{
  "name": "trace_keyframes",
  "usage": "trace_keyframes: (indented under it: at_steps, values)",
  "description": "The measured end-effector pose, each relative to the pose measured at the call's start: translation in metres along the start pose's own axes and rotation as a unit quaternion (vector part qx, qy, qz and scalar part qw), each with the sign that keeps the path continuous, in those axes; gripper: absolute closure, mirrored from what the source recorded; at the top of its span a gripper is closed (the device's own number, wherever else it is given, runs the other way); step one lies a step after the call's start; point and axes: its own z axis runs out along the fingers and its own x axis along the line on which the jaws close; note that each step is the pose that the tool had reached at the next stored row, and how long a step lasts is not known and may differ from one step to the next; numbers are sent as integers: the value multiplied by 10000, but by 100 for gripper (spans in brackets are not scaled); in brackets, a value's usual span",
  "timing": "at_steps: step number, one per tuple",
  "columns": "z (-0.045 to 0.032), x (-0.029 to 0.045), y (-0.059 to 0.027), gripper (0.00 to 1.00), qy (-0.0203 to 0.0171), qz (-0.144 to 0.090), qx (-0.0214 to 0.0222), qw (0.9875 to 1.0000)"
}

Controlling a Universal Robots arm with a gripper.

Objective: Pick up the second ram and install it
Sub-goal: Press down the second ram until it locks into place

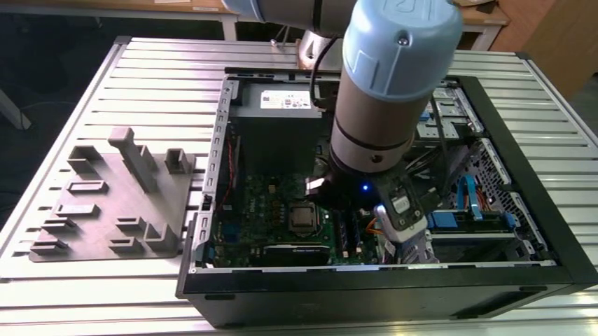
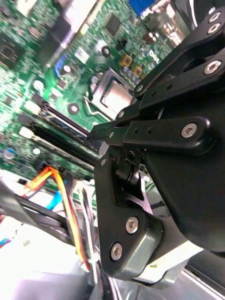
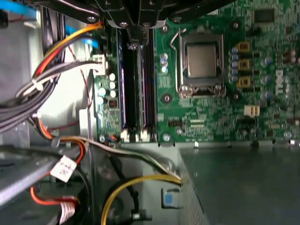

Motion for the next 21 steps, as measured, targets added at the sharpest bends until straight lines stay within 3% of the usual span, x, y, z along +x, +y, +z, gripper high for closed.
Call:
trace_keyframes:
  at_steps: [5, 10, 21]
  values:
    - [5, -2, -52, 93, 0, 0, 0, 10000]
    - [52, -1, -63, 93, 0, 0, 0, 10000]
    - [82, 1, -66, 93, 0, 0, 2, 10000]
